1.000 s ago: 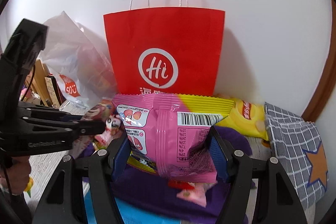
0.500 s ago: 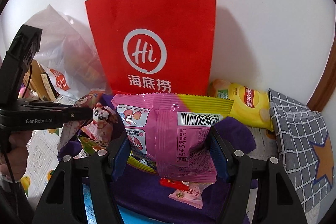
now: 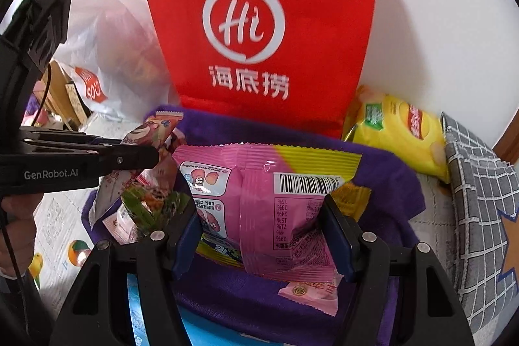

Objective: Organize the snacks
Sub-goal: 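Carry the pink bag and candy stick over the purple towel with both grippers, then release the pink bag onto the towel with the right gripper while the left releases the candy stick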

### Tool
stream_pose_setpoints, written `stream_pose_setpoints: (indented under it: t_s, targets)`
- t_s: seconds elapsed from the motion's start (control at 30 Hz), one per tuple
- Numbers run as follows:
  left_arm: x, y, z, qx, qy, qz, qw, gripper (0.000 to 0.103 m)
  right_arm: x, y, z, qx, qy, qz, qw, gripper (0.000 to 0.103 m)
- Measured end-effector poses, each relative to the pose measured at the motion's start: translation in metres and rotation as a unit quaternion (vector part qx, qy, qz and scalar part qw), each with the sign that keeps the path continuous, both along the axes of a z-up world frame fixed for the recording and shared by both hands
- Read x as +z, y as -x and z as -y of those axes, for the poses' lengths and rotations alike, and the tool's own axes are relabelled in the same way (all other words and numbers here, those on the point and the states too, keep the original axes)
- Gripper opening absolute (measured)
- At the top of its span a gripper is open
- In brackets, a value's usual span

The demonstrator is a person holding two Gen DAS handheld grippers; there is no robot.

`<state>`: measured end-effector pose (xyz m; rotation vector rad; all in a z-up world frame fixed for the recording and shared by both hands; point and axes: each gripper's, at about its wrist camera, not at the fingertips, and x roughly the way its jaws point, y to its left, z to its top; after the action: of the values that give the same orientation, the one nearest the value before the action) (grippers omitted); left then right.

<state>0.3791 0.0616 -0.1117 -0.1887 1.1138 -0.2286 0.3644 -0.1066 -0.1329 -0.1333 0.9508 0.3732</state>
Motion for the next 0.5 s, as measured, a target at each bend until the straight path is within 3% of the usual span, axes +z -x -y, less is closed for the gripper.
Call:
stream_pose_setpoints:
  t_s: [0.5]
  targets:
    - [-0.015, -0.005, 0.007, -0.004, 0.001, -0.025, 0.9997, 0.015, -0.014, -0.007, -0.007, 0.002, 0.027, -0.018, 0.999, 0.069]
